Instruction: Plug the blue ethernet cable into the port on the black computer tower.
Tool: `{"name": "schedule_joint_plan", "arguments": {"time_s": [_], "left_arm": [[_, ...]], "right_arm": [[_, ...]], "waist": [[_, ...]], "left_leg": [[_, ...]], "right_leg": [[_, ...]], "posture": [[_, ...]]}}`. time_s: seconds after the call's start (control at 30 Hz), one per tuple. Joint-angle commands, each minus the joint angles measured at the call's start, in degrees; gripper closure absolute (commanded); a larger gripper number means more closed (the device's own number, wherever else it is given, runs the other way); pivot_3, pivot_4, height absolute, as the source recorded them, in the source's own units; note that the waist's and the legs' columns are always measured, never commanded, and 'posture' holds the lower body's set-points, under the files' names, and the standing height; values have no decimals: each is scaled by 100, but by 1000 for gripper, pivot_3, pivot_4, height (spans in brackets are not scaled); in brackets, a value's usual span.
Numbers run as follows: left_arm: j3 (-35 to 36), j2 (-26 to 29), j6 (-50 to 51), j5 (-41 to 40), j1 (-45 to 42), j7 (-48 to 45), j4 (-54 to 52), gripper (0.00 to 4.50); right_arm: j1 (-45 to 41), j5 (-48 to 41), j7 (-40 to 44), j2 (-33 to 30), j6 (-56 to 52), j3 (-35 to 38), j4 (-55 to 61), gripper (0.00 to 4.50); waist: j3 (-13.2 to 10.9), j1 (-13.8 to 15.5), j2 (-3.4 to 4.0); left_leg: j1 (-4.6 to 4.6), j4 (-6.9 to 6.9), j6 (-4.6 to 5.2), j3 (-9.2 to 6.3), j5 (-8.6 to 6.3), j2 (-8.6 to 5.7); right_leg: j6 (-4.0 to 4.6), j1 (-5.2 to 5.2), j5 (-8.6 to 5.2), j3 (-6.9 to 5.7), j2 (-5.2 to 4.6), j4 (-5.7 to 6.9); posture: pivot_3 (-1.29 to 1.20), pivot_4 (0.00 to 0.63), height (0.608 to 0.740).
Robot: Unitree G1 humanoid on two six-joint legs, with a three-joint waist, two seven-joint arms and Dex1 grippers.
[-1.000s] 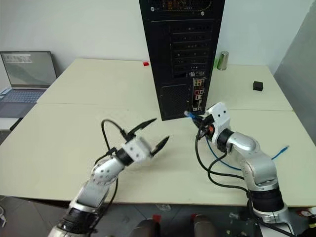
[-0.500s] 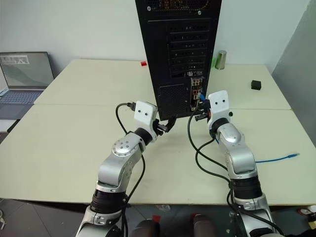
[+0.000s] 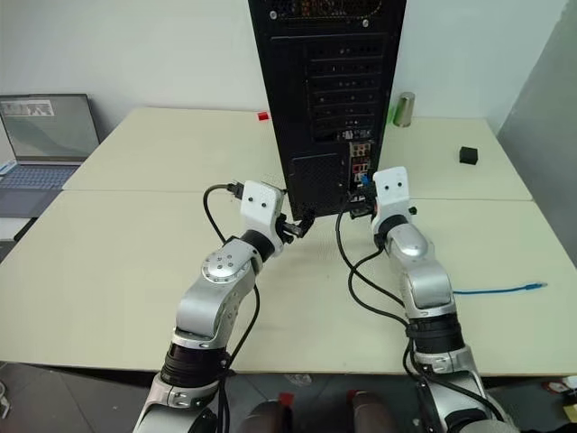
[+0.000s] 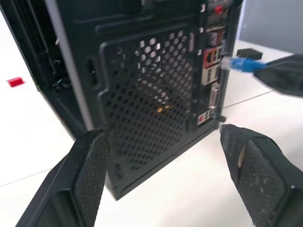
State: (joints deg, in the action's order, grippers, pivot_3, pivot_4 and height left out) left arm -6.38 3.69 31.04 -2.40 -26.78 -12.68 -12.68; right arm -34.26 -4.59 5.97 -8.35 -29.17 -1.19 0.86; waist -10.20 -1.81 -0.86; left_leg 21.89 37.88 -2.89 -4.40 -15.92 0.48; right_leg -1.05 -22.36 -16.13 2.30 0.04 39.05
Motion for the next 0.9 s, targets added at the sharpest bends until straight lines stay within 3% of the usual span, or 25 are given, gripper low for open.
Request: {"name": "schedule_joint_plan", "arguments": {"time_s": [0.03,0.43,0.9], "left_arm": [[26,34,-77,-47,-59,-13,-176,675],[-306,346,-78,-200,108,-549,-301,675],[-306,350,-55,-207,88,-559,-305,675]], "right_arm": [[-186,-104,-61,130,140,194,46,4500],[-341,-65,-80,229,222,239,-169,4500],[-539,-62,-111,223,449,283,-579,4500]], "waist": [[0,-5,0],[0,-4,0],[0,-3,0]], "left_leg": [[0,-1,0,0,0,1],[0,-2,0,0,0,0],[0,-3,1,1,0,0]], "right_leg": [[0,0,0,0,0,0],[0,-1,0,1,0,-1],[0,-2,0,2,0,-2]], "posture": [[0,150,740],[0,150,740],[0,150,740]]}}
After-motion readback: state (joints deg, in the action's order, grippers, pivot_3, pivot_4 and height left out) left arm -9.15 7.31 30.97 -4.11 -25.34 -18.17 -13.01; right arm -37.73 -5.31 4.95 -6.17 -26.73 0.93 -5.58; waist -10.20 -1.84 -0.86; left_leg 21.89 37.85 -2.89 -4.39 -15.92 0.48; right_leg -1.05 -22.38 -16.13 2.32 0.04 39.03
